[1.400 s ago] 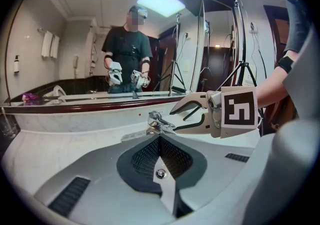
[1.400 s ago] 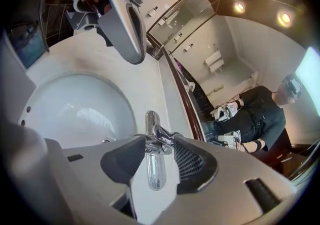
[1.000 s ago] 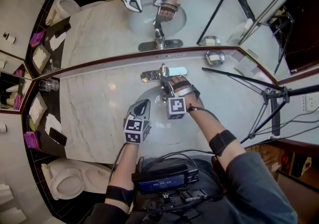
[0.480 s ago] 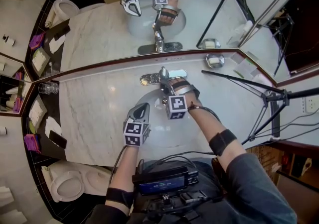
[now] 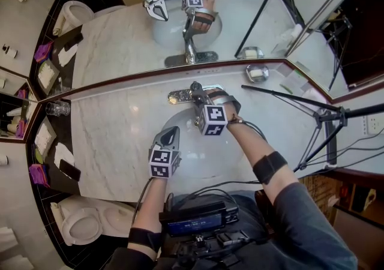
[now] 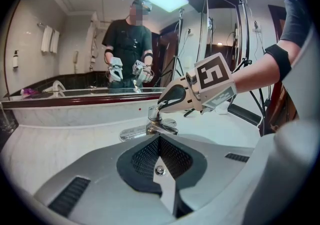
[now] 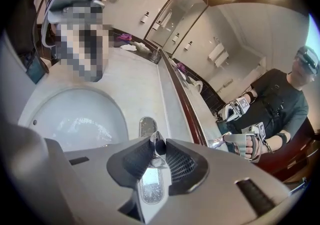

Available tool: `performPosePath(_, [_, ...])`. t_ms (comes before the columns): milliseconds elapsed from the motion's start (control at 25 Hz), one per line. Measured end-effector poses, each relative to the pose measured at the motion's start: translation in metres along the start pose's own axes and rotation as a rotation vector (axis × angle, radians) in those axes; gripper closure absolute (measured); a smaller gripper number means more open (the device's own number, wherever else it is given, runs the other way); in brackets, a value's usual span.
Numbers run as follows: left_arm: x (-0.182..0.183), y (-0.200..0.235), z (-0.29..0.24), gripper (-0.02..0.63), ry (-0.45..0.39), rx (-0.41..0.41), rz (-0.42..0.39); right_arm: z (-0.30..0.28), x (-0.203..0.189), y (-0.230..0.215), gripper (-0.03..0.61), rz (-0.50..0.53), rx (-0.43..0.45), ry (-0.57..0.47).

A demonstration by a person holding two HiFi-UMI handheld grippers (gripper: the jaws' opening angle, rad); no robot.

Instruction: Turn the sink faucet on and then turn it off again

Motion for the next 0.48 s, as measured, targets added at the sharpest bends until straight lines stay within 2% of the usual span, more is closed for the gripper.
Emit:
performPosePath(200, [-0.002, 0.002, -0.002, 0.614, -0.002, 0.008, -0.003, 0.001, -0.002, -0.013, 0.481, -0.065, -0.015, -0.015])
performPosePath(480, [-0.001, 0.003, 0.001, 0.614, -0.007, 0.007, 0.007, 0.002, -0.001, -0.014, 0.482, -0.101, -0.033, -0.004])
Point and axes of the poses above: the fingertips, and each gripper's own axes: z backward along the fingers, y to its left, x out of its top, the point moved 5 cm from there along z, backward along the fingers, and after that the axes turned 5 degrees about x, right-handed, at the moved point
